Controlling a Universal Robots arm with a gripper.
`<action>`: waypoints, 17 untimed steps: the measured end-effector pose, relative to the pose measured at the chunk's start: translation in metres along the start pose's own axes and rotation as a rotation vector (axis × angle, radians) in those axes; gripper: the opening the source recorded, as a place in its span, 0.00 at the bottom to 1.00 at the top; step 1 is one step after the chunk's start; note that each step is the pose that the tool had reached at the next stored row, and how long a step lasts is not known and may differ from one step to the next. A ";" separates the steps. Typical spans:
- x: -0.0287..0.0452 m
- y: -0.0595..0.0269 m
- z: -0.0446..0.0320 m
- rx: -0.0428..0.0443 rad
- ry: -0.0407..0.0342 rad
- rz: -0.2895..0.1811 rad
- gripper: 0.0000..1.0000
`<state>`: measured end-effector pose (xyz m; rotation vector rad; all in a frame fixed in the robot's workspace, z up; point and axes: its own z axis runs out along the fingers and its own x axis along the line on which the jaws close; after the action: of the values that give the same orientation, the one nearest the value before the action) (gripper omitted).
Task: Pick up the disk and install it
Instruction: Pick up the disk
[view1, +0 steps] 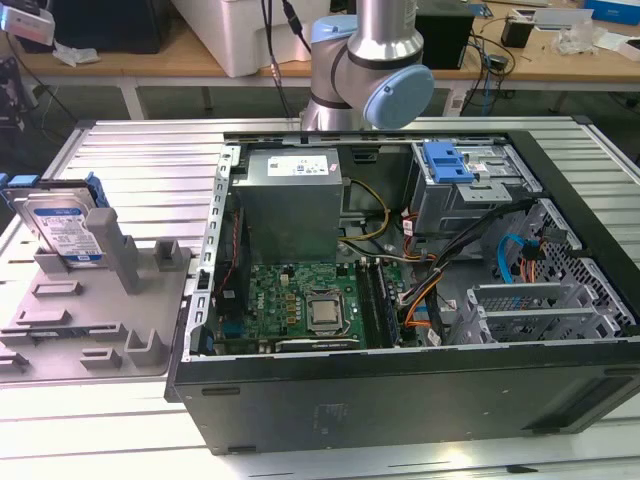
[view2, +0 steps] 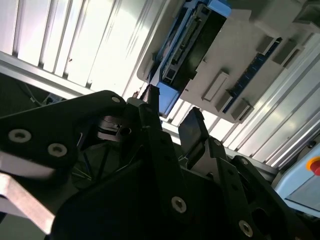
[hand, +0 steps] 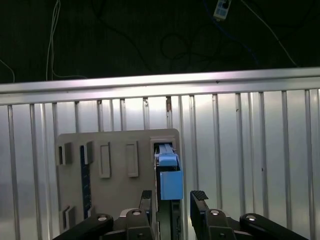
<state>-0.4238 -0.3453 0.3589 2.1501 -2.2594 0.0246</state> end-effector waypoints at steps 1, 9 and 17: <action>-0.0001 0.0001 0.0013 0.0001 0.0000 0.000 0.44; -0.0003 0.0008 0.0097 0.0002 0.0000 0.000 0.44; -0.0004 0.0024 0.0180 0.0001 0.0000 0.000 0.44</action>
<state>-0.4263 -0.3453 0.3409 2.1500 -2.2595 0.0247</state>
